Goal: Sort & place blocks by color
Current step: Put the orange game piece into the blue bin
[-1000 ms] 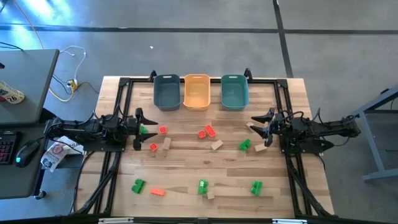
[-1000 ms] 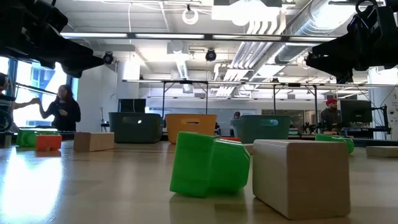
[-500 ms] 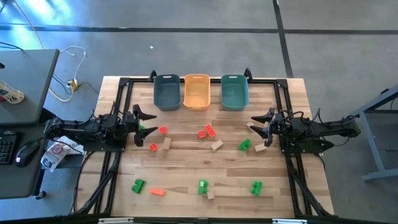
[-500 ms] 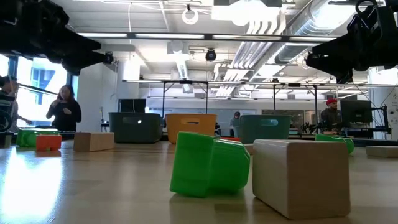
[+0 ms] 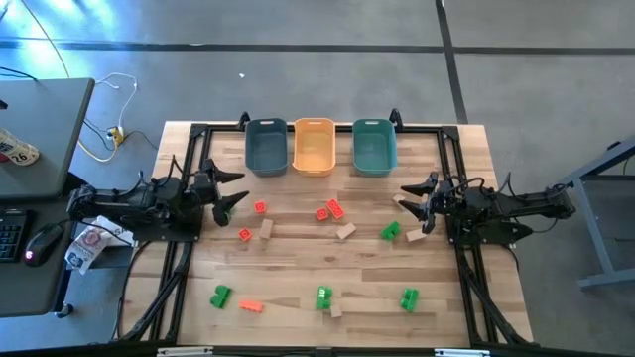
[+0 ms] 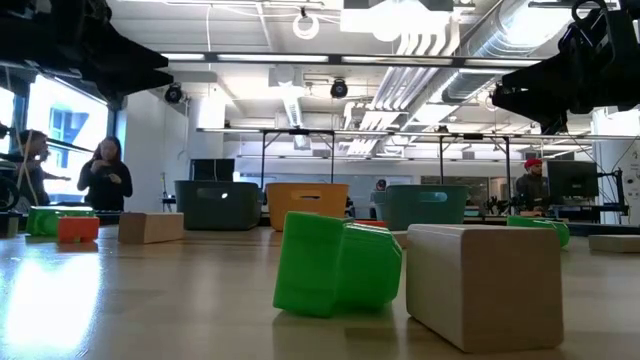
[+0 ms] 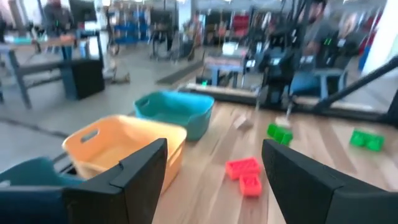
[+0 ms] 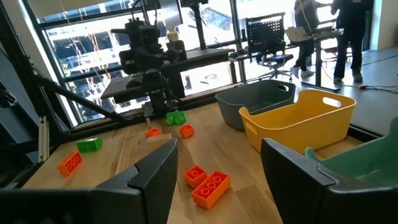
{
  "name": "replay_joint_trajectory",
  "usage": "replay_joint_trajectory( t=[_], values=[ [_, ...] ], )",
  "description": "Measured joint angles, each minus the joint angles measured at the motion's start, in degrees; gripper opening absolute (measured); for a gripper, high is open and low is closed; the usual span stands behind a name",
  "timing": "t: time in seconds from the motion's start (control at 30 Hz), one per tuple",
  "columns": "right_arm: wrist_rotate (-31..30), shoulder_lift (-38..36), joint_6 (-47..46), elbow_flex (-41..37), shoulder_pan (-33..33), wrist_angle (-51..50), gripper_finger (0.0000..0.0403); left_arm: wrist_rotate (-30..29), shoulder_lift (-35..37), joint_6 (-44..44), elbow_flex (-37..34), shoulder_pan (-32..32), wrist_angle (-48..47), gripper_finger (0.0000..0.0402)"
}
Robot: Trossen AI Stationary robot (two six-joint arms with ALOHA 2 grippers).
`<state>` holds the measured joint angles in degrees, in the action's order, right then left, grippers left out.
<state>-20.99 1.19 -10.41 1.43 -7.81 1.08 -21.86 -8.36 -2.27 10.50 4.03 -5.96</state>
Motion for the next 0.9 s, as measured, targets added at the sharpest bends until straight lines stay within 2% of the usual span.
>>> replay_joint_trajectory(
  t=[0.23,0.43,0.6,0.8,0.9],
  values=[
    [0.0,0.0,0.0,0.0,0.0,0.0,0.0216,-1.1,-9.2,-3.5,9.7,0.0,-12.1,0.0252],
    [0.0,0.0,0.0,0.0,0.0,0.0,0.0216,-1.5,-18.3,-3.7,15.6,0.0,-17.5,0.0252],
    [0.0,0.0,0.0,0.0,0.0,0.0,0.0216,-1.1,-24.9,-3.7,17.4,0.0,-21.1,0.0252],
    [0.0,0.0,0.0,0.0,0.0,0.0,0.0216,3.2,-31.7,-5.6,17.4,0.1,-22.9,0.0252],
    [0.0,0.0,0.0,0.0,0.0,0.0,0.0216,3.4,-34.7,-5.7,17.4,0.1,-23.0,0.0252]
  ],
)
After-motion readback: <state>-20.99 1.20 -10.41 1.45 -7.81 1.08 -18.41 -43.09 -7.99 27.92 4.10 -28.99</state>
